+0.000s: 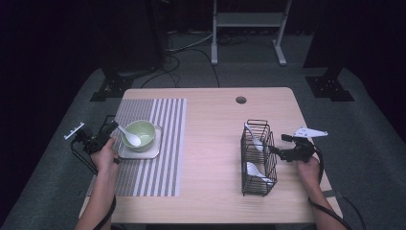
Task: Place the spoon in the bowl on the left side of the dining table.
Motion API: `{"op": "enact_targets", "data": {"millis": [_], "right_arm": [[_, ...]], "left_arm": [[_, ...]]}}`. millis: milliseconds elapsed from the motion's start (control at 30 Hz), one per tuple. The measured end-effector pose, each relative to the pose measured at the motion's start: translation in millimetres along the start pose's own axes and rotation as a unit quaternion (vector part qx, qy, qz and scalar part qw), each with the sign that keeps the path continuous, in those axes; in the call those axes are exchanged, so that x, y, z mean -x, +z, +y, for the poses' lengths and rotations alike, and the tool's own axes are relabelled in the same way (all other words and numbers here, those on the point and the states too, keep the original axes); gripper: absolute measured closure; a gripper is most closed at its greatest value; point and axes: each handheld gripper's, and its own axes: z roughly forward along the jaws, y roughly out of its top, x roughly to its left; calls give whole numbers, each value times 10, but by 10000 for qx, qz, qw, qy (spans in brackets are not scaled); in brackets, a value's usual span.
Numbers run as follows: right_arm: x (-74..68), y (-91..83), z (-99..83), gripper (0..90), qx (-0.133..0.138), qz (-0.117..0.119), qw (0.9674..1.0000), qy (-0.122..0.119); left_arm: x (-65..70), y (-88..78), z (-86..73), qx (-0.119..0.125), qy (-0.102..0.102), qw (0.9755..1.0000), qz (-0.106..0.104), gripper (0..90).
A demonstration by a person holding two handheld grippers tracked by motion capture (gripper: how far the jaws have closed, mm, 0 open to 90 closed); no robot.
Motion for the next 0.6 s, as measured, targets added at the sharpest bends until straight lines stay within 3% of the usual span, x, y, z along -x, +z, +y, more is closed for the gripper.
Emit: {"op": "enact_targets", "data": {"millis": [600], "right_arm": [[8, -8, -2, 123, 53, 58, 10000, 8]], "left_arm": [[-132, -3, -130, -225, 6, 9997, 90, 739]]}}
